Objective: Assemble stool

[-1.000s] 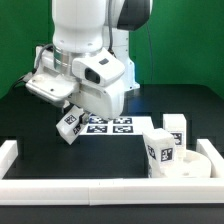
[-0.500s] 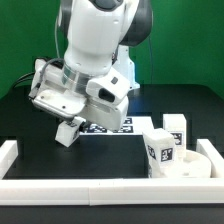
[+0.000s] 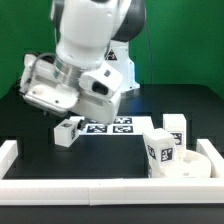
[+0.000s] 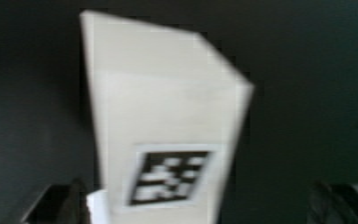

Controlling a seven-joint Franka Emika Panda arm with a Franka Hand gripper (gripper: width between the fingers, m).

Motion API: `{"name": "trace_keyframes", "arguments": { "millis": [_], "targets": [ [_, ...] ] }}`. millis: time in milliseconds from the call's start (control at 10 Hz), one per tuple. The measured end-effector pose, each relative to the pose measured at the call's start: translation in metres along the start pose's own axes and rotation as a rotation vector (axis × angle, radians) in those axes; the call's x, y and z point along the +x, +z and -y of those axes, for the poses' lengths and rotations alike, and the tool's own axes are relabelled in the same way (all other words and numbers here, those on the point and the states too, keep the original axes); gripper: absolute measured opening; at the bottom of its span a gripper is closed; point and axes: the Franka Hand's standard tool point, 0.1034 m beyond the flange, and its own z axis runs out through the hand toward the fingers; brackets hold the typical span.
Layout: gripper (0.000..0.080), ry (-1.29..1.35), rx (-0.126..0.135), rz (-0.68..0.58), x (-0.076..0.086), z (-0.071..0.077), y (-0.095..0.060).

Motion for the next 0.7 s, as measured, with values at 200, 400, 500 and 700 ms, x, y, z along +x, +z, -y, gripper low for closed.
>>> {"name": "trace_keyframes", "arguments": {
  "millis": [200, 400, 500, 700],
  "targets": [
    [0.0647, 0.130, -0.013, 0.038, -0.013, 0.002, -0.018],
    [0.0649, 0.270, -0.027, 0.067, -0.028, 0.005, -0.030],
    [0.0649, 0.310, -0.032, 0.067, -0.029, 0.007, -0.029],
    [0.0649, 0.450, -0.035, 0.062, -0.028, 0.006, -0.028]
  ]
}}
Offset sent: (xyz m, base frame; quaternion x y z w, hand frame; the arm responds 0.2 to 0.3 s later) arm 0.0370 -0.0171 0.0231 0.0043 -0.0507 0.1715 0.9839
